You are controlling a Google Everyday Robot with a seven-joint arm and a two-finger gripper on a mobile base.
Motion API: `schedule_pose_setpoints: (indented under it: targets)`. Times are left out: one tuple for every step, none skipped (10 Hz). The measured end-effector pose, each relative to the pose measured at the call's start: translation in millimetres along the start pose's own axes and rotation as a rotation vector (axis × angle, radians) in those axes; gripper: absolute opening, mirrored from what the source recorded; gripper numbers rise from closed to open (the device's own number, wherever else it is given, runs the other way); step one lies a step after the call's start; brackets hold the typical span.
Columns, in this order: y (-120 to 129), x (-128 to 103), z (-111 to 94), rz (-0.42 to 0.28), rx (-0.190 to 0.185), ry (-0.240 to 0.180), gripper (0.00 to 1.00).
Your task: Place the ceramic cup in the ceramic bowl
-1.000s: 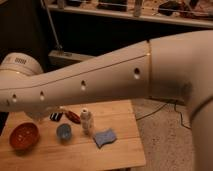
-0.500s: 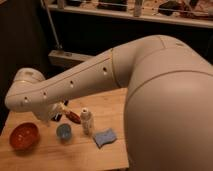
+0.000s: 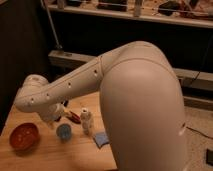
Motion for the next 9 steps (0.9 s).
schedule_pose_setpoints:
  targets:
    - [-1,2,5,-0.004,0.000,0.011,0.65]
    - [0,4,10,-0.012,-0.001,0.020,0.65]
    - [4,5,14,-0.028,-0.010,0.026,0.65]
    - [13,7,18,-0.050,-0.032,0.038,0.65]
    - [20,9,22,-0.071,-0.052,0.052,0.65]
    - [27,11,26,-0.091,-0.072,0.066,0.65]
    - [32,13,30,-0.110,-0.089,0.082,0.65]
    - [34,15,33,-0.120,-0.096,0.094,0.65]
    - [33,16,36,-0.127,-0.099,0.107,0.65]
